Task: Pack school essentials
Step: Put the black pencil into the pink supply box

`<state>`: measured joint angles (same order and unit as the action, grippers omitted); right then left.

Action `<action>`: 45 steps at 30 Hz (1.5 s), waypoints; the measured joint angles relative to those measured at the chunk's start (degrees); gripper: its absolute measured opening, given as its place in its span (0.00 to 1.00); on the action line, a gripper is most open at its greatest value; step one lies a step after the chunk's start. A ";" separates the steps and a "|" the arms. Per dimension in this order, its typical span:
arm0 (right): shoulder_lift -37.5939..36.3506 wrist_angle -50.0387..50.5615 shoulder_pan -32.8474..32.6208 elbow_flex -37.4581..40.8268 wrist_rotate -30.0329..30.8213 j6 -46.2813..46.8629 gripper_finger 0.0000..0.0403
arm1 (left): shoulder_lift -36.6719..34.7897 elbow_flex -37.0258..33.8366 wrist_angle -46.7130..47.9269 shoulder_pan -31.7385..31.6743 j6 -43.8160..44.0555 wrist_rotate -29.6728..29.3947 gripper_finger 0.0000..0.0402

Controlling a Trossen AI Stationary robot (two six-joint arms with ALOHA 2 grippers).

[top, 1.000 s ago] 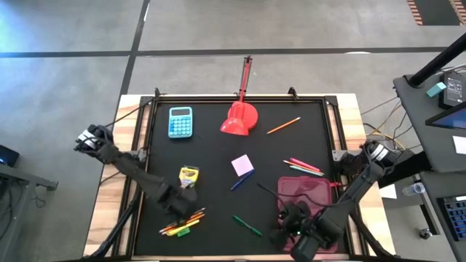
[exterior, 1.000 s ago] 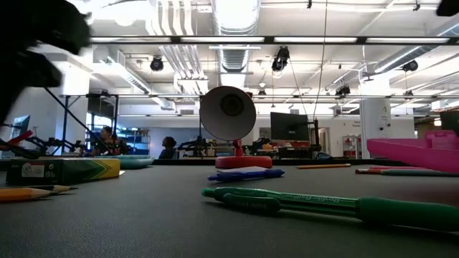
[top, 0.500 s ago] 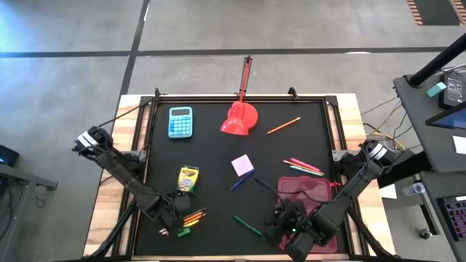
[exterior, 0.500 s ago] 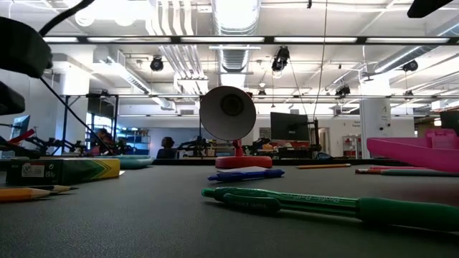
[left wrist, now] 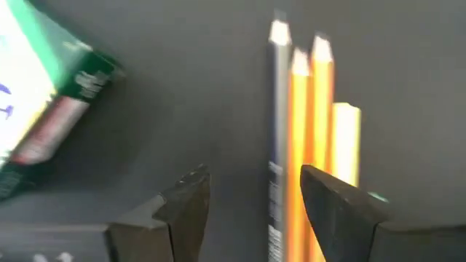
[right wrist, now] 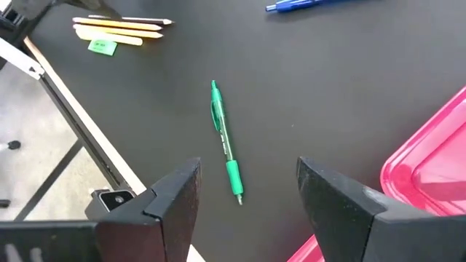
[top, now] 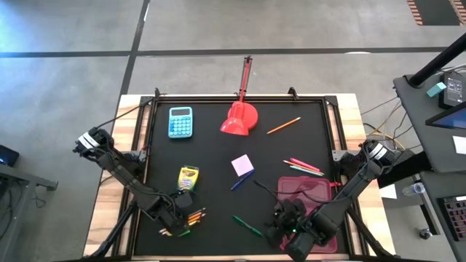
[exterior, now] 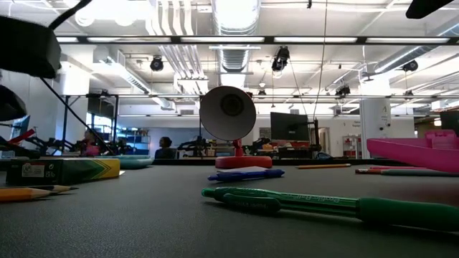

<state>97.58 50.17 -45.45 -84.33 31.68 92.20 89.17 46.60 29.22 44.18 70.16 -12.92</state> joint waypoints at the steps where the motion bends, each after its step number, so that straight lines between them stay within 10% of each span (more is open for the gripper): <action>1: 0.00 0.06 0.00 0.00 -0.01 -0.14 0.53 | 0.29 -0.32 0.36 -0.26 0.05 -0.86 0.49; 45: 0.00 0.55 0.00 0.26 1.51 -5.44 0.53 | 11.50 1.76 -16.00 -1.77 -10.62 -20.10 0.49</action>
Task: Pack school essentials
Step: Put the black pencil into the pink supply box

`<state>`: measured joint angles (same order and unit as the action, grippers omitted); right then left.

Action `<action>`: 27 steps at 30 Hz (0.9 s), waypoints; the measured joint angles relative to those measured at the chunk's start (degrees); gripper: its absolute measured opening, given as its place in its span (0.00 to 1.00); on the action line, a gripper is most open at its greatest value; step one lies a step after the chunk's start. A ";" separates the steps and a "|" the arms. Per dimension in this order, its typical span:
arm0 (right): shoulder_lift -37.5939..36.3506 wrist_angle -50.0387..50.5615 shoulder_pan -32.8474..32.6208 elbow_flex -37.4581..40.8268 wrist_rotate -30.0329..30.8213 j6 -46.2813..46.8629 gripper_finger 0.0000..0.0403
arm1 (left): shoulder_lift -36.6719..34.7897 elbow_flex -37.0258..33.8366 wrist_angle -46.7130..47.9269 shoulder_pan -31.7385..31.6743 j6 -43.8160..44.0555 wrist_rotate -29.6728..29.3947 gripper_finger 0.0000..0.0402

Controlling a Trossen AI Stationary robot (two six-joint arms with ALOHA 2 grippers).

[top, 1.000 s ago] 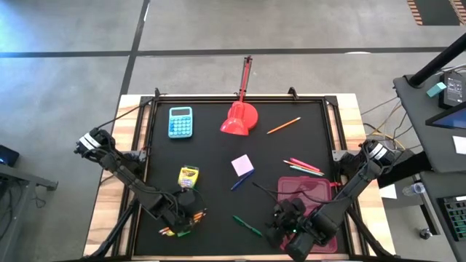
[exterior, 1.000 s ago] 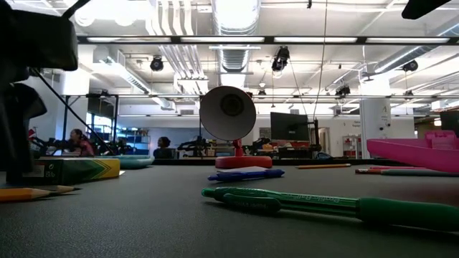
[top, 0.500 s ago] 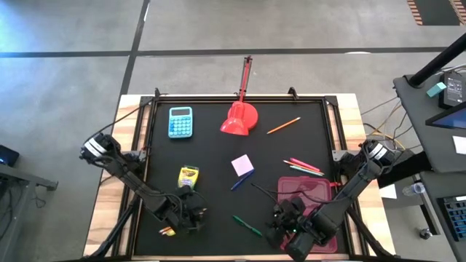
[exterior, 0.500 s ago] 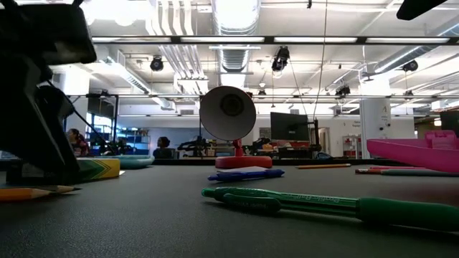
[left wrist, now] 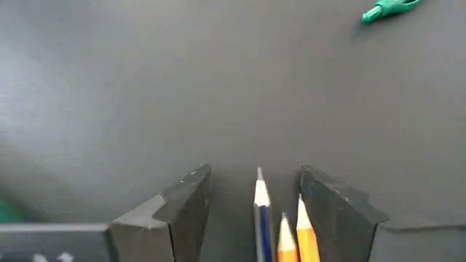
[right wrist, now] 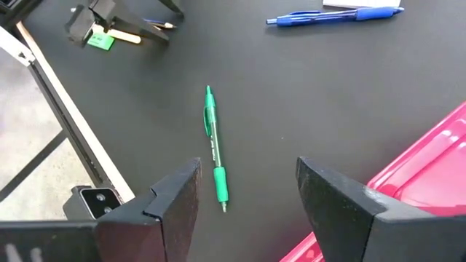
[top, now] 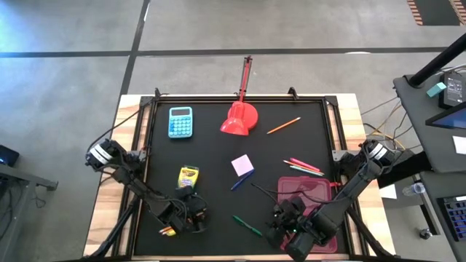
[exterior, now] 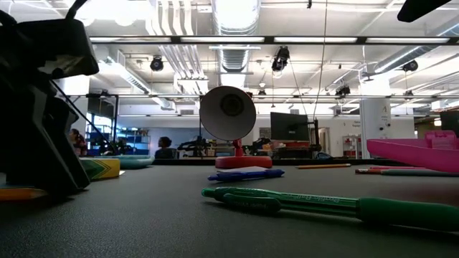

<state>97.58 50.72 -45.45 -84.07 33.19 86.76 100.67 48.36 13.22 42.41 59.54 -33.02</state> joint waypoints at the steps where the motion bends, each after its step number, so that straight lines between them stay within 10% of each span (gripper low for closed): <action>1: 0.00 0.01 0.00 0.00 0.00 0.00 0.53 | -0.16 -0.02 0.85 -0.13 0.03 -0.25 0.49; 27: 0.00 -0.02 0.00 0.00 0.00 -1.44 0.53 | -2.95 -0.07 12.14 -3.72 7.27 4.17 0.49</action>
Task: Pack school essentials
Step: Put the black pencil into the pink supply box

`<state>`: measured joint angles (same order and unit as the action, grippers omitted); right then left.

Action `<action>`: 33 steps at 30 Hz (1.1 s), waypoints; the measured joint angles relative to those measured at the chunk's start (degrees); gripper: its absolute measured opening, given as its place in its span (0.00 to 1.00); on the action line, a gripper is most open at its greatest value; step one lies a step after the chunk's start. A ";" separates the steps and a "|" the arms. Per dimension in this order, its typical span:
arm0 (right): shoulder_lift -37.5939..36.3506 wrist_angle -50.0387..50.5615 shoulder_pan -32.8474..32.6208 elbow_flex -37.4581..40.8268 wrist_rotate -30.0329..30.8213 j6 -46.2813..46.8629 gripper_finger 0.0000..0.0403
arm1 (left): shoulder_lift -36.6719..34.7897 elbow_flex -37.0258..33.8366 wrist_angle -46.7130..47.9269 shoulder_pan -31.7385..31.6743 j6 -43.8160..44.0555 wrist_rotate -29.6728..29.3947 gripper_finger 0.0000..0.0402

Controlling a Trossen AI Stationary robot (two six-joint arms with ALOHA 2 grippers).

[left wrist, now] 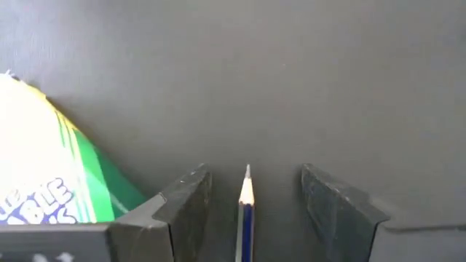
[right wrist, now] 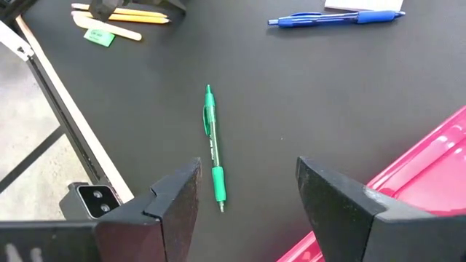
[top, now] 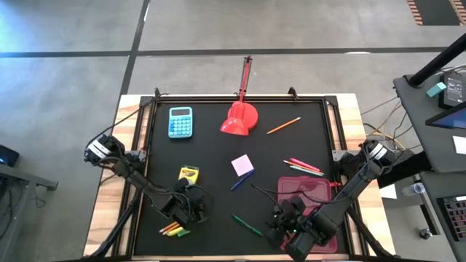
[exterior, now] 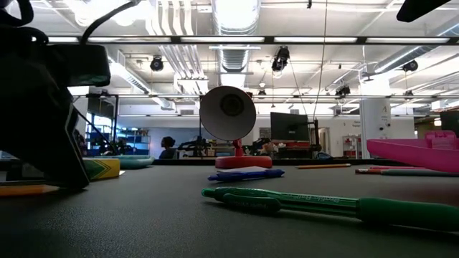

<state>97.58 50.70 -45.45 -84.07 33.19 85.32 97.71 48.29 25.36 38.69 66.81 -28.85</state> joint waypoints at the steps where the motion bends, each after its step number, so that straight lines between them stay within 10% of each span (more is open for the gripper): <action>1: 0.00 0.00 0.00 0.00 -0.01 -0.05 0.53 | -0.21 -0.04 0.33 0.12 0.31 0.64 0.49; 25: 0.00 -0.03 0.00 0.02 -0.02 -1.42 0.53 | -8.72 -5.53 8.59 4.09 6.36 12.53 0.48; 33: 0.02 -0.04 0.00 0.04 -0.01 -1.40 0.53 | -8.72 -5.53 8.39 4.18 5.90 13.35 0.26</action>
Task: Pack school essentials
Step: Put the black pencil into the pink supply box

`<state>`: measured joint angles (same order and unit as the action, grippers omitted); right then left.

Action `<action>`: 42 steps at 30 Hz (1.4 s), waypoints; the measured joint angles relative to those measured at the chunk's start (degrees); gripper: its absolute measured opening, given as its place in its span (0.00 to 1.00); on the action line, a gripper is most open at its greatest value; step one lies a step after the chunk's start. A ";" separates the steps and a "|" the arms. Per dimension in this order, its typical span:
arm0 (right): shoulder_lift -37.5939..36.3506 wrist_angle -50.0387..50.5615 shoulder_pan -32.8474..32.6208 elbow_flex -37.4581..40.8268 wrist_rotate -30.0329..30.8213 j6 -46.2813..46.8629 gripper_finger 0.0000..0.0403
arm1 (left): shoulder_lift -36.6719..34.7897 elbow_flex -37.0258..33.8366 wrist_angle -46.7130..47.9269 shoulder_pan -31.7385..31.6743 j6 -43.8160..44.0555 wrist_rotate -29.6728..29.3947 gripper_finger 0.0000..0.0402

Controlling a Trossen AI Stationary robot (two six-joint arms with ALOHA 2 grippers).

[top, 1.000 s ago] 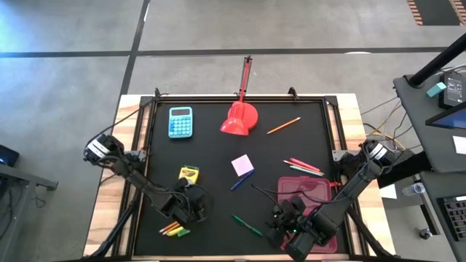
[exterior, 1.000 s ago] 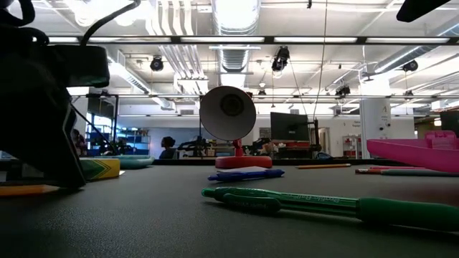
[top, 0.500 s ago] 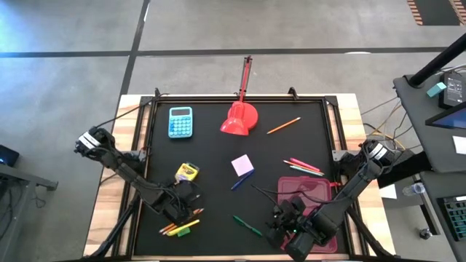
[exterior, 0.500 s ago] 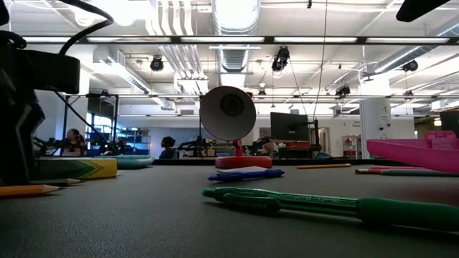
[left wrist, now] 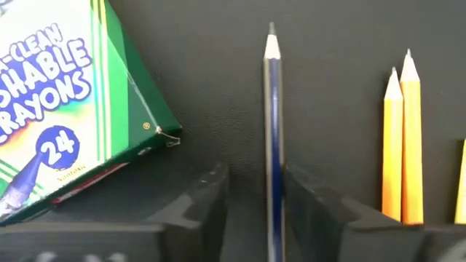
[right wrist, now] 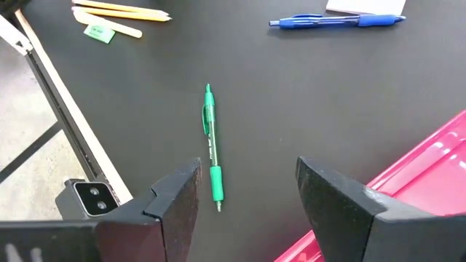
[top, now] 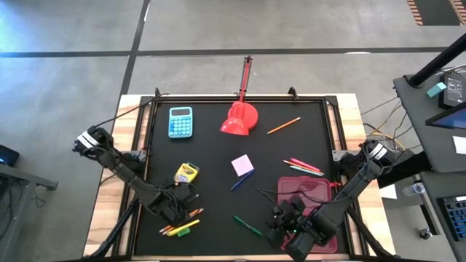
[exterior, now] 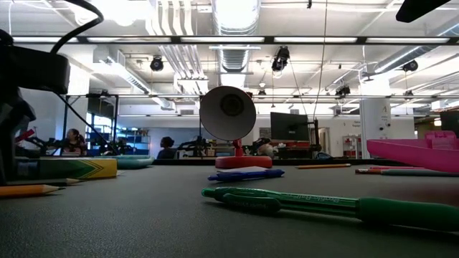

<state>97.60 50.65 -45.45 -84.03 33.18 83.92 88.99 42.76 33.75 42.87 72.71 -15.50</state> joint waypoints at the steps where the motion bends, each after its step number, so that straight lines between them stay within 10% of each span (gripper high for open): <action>1: 0.00 0.00 0.00 0.02 0.00 0.00 0.53 | 0.02 0.00 -0.09 0.01 -0.04 -0.02 0.23; 7: 0.00 0.02 0.00 0.02 -0.01 0.00 0.53 | 0.04 0.05 -0.62 0.09 -1.46 -0.18 0.02; 25: -0.13 -0.54 -0.01 -0.86 -0.10 -0.44 0.53 | -9.93 8.22 -1.51 -2.44 -7.72 -16.10 0.02; 42: -1.23 -31.71 1.15 -0.87 17.23 -29.36 0.53 | -13.70 8.46 -49.86 -7.29 -40.95 -21.01 0.02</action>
<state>96.37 18.94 -44.30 -84.90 50.41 54.56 75.29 51.22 -16.11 35.58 31.76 -36.51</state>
